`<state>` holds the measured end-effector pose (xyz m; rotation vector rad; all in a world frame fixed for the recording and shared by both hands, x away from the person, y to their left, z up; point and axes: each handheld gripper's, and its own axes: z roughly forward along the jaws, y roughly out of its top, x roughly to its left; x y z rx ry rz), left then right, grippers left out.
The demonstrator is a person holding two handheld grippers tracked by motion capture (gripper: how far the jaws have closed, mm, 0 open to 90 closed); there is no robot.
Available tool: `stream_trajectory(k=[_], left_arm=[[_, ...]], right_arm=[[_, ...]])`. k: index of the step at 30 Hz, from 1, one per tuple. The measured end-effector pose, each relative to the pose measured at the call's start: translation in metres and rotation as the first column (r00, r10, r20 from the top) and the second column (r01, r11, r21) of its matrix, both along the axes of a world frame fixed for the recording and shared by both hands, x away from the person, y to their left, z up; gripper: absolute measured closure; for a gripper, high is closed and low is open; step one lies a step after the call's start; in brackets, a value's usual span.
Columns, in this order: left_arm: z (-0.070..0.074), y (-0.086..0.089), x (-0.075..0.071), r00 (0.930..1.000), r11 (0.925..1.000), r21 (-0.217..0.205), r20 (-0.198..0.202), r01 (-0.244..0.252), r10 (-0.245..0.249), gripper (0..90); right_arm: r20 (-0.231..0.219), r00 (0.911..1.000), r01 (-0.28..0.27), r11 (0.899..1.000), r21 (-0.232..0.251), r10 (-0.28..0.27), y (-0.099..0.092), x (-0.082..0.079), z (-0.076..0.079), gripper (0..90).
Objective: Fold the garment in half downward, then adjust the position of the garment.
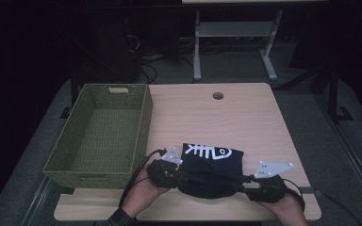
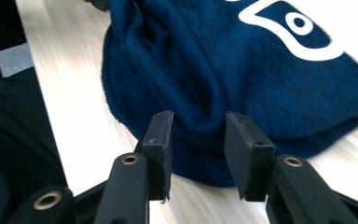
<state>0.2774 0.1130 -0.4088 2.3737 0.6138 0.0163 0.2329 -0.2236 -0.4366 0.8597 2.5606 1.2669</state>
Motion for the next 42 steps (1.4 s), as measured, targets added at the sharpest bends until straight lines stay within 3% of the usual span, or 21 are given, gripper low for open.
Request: stream_trajectory(k=[7, 10, 21, 32, 36, 37, 42], left_arm=[[0.021, 0.012, 0.001, 0.9975, 0.9982, -0.039, 0.051, -0.046, 0.048, 67.4], [0.026, 0.015, 0.004, 0.9962, 0.9973, -0.040, 0.060, -0.061, 0.063, 70.9], [0.029, -0.004, 0.029, 0.9918, 0.9944, -0.045, 0.081, -0.096, 0.099, 77.7], [0.021, -0.025, 0.059, 0.9909, 0.9935, -0.040, 0.079, -0.106, 0.109, 77.7], [0.013, -0.032, 0.071, 0.9904, 0.9919, -0.041, 0.063, -0.120, 0.122, 79.5], [0.009, -0.035, 0.077, 0.9915, 0.9935, -0.018, 0.064, -0.113, 0.114, 80.1], [-0.003, -0.043, 0.085, 0.9922, 0.9931, 0.007, 0.044, -0.117, 0.116, 82.0]], right_arm=[[0.012, 0.9994, 0.033, 0.999, 0.011, -0.033, -0.012, -0.001, 0.006, 60.5], [0.027, 0.9986, 0.045, 0.999, 0.022, -0.046, -0.017, 0.001, 0.009, 61.8], [0.045, 0.9958, 0.076, 0.994, 0.073, -0.080, -0.025, 0.017, 0.022, 68.4], [0.012, 0.9999, 0.006, 0.998, 0.058, -0.007, -0.006, 0.021, 0.009, 79.2], [-0.021, 0.9997, -0.012, 0.999, 0.047, 0.014, -0.001, 0.021, 0.003, 83.3], [-0.026, 0.9993, -0.027, 0.999, 0.044, 0.028, 0.001, 0.020, 0.000, 84.9], [-0.041, 0.9977, -0.052, 0.998, 0.043, 0.053, 0.007, 0.018, -0.006, 87.0]])
